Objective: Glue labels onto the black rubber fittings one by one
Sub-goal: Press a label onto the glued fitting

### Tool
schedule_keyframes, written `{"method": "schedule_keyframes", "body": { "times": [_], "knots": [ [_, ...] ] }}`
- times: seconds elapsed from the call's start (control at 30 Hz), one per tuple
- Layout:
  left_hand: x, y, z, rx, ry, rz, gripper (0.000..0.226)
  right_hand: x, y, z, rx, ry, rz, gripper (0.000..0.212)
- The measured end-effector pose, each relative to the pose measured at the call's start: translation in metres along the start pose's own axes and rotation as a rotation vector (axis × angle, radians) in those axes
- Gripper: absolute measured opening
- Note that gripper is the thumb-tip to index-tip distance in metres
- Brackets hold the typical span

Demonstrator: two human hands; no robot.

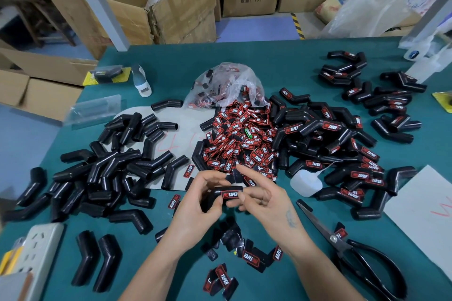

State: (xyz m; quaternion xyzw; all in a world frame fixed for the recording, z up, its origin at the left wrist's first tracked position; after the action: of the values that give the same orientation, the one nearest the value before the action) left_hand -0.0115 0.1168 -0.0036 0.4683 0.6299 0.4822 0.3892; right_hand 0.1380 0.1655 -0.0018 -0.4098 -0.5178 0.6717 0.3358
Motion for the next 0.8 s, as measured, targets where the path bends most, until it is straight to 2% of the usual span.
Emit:
{"method": "schedule_keyframes", "body": {
  "times": [0.2, 0.37, 0.5, 0.67, 0.8],
  "knots": [
    [0.000, 0.004, 0.000, -0.007, 0.008, 0.031, 0.042, 0.002, 0.004, 0.000, 0.027, 0.001, 0.001, 0.055],
    [0.000, 0.003, 0.001, -0.010, -0.006, 0.029, 0.049, 0.002, 0.005, 0.000, 0.012, -0.027, -0.014, 0.059],
    [0.000, 0.001, 0.001, -0.048, -0.006, 0.002, 0.044, 0.002, 0.004, 0.001, 0.013, -0.023, -0.023, 0.060],
    [-0.001, -0.008, 0.001, -0.147, 0.017, -0.107, 0.032, 0.003, 0.001, -0.004, 0.013, 0.019, -0.044, 0.050],
    [0.000, -0.007, -0.002, -0.166, 0.054, -0.116, 0.028, 0.004, 0.000, -0.006, -0.020, 0.024, -0.070, 0.043]
  ]
}}
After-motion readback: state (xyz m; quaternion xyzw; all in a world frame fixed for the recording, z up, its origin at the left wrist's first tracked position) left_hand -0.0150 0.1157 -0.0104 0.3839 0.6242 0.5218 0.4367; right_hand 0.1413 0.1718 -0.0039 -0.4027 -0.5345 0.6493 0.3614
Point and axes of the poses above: each hand's wrist, its own x-axis towards the middle knuckle, its own z-axis out of the palm, y = z × x, the point moved 10 cm from there along x, towards the middle knuckle, and after that the axes turned 5 degrees about y, right-handed, at the moved point
